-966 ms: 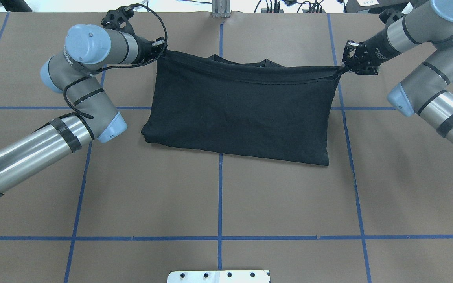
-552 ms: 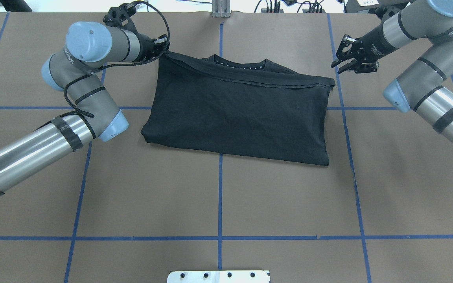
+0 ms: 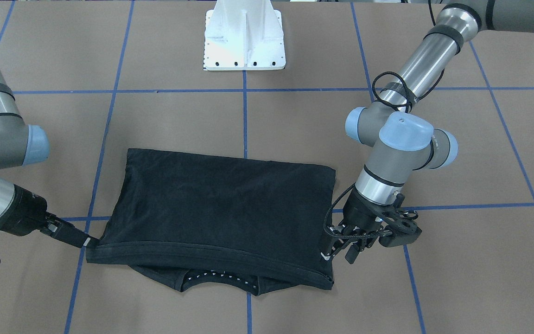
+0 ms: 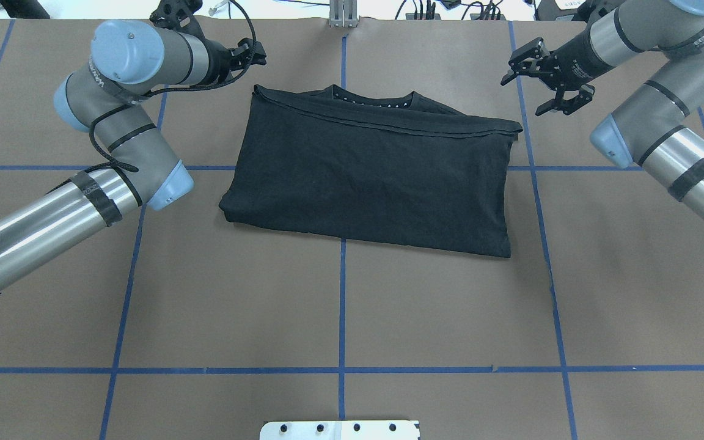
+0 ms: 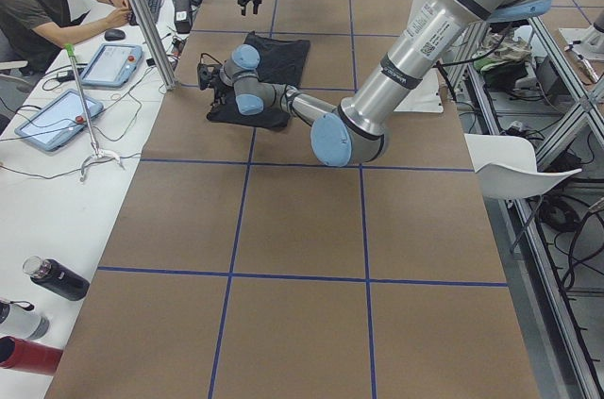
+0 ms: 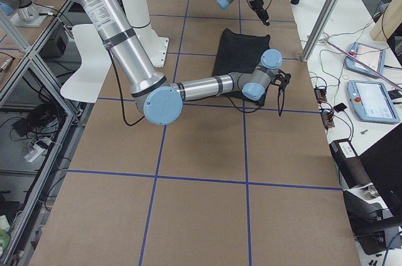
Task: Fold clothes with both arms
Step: 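Move the right gripper to the folded shirt's side edge and grasp it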
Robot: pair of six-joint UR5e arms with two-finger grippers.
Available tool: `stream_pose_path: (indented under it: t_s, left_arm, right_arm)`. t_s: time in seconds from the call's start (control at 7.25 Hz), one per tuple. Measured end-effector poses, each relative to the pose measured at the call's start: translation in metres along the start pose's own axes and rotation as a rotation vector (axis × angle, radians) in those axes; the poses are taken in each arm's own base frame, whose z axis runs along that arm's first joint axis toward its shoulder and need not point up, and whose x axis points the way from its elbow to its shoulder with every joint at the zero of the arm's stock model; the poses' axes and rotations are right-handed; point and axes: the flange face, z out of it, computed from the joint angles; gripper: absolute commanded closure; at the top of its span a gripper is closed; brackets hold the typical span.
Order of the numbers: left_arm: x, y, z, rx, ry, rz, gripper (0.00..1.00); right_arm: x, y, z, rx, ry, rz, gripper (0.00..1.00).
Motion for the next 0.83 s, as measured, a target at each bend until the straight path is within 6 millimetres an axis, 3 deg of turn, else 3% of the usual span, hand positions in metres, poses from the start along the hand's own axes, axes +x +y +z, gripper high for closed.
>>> stream_pose_path:
  t_s: [0.28, 0.55, 0.83]
  left_arm:
    - [0.016, -0.002, -0.024, -0.044, -0.001, -0.008, 0.01]
    - [0.028, 0.002, -0.048, -0.058, -0.008, -0.011, 0.01]
    - [0.034, 0.003, -0.058, -0.060, -0.005, -0.011, 0.01]
  right_arm:
    - [0.002, 0.032, 0.012, -0.030, -0.002, -0.027, 0.00]
    - [0.025, 0.086, 0.036, -0.077, 0.019, -0.065, 0.00]
    - [0.056, 0.130, 0.057, -0.136, 0.055, -0.083, 0.00]
